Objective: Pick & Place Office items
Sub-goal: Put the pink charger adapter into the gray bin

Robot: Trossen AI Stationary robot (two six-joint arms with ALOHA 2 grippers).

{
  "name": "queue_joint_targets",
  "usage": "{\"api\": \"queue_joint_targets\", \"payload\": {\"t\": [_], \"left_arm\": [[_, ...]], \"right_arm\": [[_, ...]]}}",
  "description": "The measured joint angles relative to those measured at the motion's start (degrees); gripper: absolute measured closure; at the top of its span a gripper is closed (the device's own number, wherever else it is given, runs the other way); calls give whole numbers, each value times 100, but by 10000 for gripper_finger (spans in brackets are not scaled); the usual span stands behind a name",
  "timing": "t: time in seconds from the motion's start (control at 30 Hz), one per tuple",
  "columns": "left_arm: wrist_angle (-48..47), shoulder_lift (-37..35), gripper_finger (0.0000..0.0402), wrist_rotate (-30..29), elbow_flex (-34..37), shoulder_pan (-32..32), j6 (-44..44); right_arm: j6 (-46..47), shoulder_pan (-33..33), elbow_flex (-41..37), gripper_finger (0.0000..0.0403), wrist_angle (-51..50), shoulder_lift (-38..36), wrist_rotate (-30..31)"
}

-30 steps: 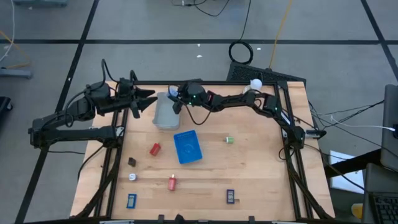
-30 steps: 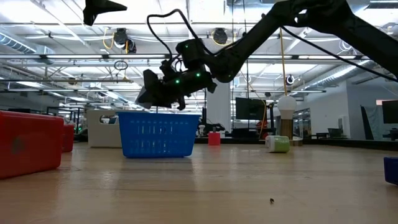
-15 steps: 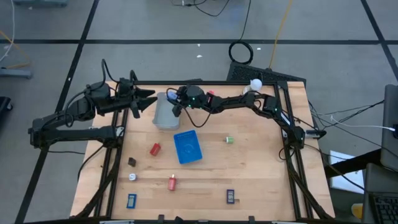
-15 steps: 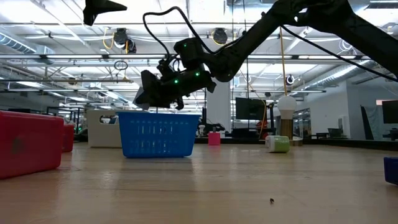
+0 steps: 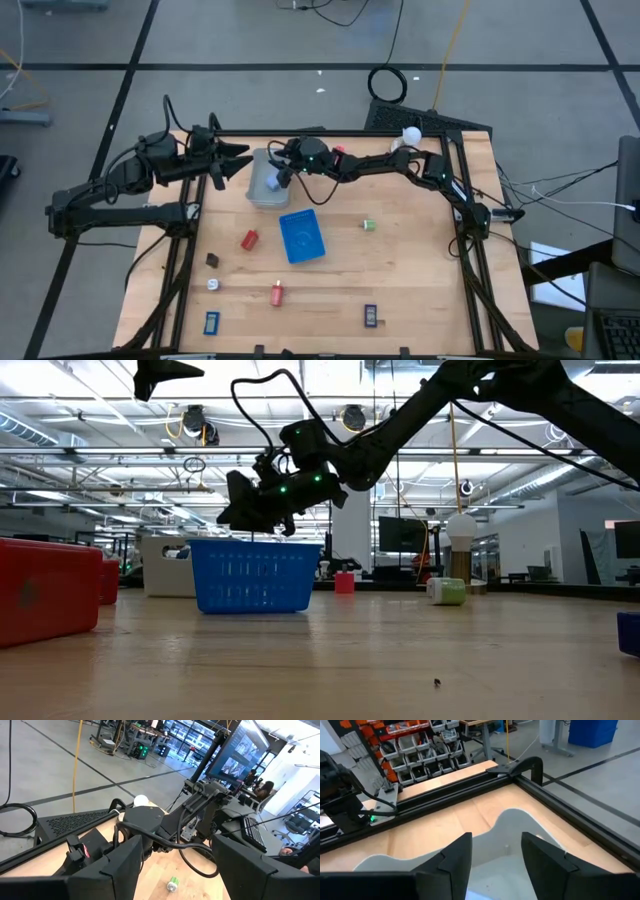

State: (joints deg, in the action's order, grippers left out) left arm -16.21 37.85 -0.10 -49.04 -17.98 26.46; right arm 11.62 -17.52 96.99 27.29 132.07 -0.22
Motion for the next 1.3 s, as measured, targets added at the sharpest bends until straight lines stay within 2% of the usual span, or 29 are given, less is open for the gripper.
{"api": "queue_joint_targets", "payload": {"t": [0.13,0.33,0.5,0.73,1.1,1.3], "left_arm": [[0,0,158,0,0,0,13],[-2,0,158,4,0,4,26],[-2,0,158,9,0,3,49],[-2,1,158,60,0,0,66],[-2,2,158,431,0,3,26],[-31,1,158,501,-2,5,-148]], "right_arm": [[35,15,-9,235,-99,-159,-8],[-399,78,-2,218,-334,-538,1],[-433,76,2,205,-929,-858,-6],[-430,63,-7,192,-2260,-1302,-138],[-295,63,-2,189,-3380,-1953,-135],[-215,47,-2,175,-4666,-2395,191]]}}
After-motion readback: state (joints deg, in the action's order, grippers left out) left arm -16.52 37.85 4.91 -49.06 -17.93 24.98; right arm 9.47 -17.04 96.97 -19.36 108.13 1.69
